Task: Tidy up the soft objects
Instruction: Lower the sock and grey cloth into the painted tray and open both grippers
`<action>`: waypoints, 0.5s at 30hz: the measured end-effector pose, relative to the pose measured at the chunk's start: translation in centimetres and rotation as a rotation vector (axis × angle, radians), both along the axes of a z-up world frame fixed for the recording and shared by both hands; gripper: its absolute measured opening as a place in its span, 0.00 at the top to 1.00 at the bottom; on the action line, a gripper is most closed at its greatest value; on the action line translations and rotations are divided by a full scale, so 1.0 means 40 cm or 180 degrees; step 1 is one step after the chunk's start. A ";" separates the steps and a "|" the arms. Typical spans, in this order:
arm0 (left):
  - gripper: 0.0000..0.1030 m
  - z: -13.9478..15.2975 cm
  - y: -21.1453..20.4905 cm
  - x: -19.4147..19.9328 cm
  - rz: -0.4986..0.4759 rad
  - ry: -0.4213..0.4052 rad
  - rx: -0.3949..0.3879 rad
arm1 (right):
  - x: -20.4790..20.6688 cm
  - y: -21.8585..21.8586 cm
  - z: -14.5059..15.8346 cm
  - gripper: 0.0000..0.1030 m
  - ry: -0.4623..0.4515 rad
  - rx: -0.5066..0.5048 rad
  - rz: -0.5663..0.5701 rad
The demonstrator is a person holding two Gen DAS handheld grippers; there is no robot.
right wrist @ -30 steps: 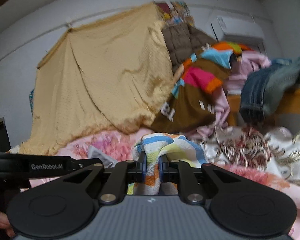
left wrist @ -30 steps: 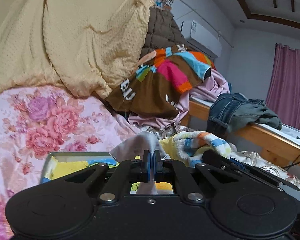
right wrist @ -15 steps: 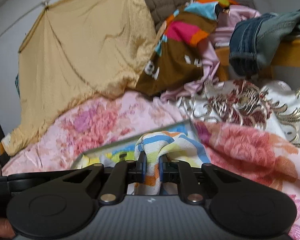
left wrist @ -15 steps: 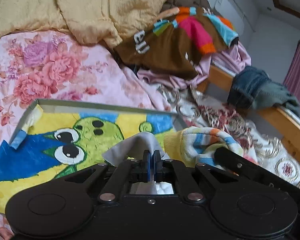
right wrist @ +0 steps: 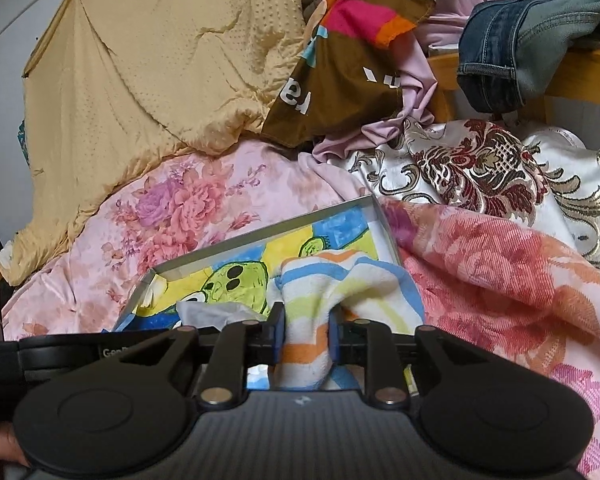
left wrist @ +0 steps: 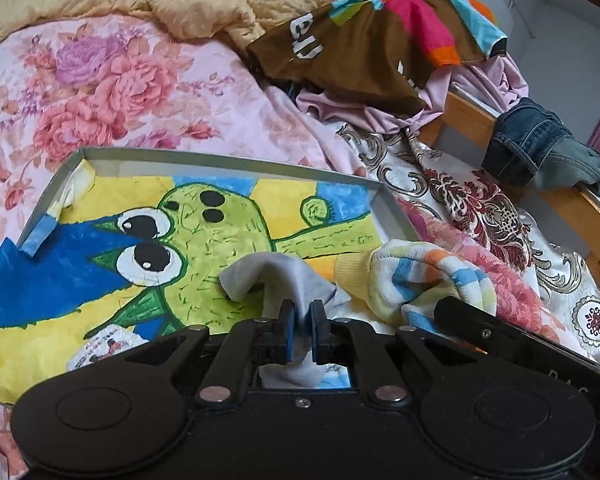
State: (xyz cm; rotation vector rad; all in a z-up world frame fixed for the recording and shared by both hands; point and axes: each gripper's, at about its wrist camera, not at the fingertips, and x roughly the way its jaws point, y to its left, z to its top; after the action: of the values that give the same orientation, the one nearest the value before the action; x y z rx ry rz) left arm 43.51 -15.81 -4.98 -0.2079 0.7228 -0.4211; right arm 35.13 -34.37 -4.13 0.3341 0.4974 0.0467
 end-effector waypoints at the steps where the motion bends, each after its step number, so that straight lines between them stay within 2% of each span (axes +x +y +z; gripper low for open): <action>1: 0.91 -0.001 0.002 0.000 0.0011 0.0001 0.0012 | 0.000 0.000 0.000 0.74 0.0001 0.0000 -0.0001; 4: 0.86 -0.004 0.008 -0.002 0.0050 0.0026 -0.0011 | 0.002 -0.002 0.000 0.73 0.0007 -0.0010 -0.0004; 6: 0.82 -0.006 0.015 -0.003 0.0087 0.0054 -0.0038 | 0.003 -0.003 0.000 0.65 0.0017 -0.0029 -0.0008; 11: 0.80 0.001 0.034 -0.003 0.0151 0.0048 -0.0041 | 0.002 -0.003 0.003 0.52 0.0004 -0.0099 -0.0025; 15: 0.69 0.017 0.049 -0.008 0.0171 0.0027 -0.0062 | 0.003 -0.005 0.004 0.43 0.0008 -0.0114 -0.0021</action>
State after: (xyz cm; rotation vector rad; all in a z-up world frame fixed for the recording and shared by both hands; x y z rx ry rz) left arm 43.20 -13.85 -4.32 -0.2469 0.7201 -0.3764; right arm 35.23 -34.56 -3.98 0.3009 0.4991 0.0310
